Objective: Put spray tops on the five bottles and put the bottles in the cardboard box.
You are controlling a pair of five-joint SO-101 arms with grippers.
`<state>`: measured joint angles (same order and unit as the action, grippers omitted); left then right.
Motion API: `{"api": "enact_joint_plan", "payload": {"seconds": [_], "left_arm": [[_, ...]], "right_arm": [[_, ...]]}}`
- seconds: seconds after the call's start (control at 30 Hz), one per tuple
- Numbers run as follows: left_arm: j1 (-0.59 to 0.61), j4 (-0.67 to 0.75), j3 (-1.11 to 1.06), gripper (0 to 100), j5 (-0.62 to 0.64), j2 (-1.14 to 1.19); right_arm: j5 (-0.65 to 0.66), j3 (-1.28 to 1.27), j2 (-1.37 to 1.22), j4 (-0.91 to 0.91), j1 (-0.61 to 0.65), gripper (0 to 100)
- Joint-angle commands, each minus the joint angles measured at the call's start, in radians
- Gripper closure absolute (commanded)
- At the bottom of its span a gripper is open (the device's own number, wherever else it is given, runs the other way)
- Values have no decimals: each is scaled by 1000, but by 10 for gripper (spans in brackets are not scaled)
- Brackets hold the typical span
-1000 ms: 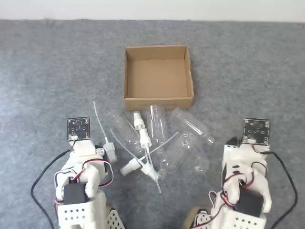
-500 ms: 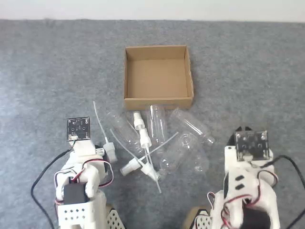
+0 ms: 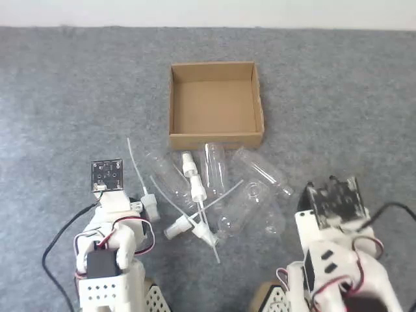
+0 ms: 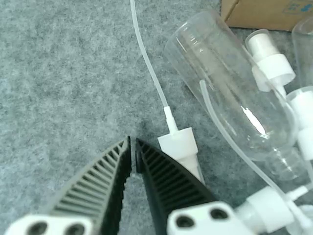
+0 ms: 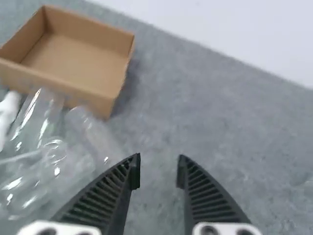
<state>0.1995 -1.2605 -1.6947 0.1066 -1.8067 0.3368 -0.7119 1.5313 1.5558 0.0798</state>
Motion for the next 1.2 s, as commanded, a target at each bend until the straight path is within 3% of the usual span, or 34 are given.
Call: {"api": "enact_joint_plan", "payload": {"seconds": [0.0, 0.13, 0.57, 1.17], "left_arm": [[2, -5, 10, 987, -5, -14], [2, -5, 10, 987, -5, -14], [2, -5, 10, 987, -5, -14], [2, -5, 10, 987, -5, -14]], "right_arm": [[-8, 100, -150, 59, 76, 777], [-66, 120, -242, 79, 153, 726], [-166, 21, -394, 31, 432, 725], [-157, -336, -479, -340, 443, 729]]}}
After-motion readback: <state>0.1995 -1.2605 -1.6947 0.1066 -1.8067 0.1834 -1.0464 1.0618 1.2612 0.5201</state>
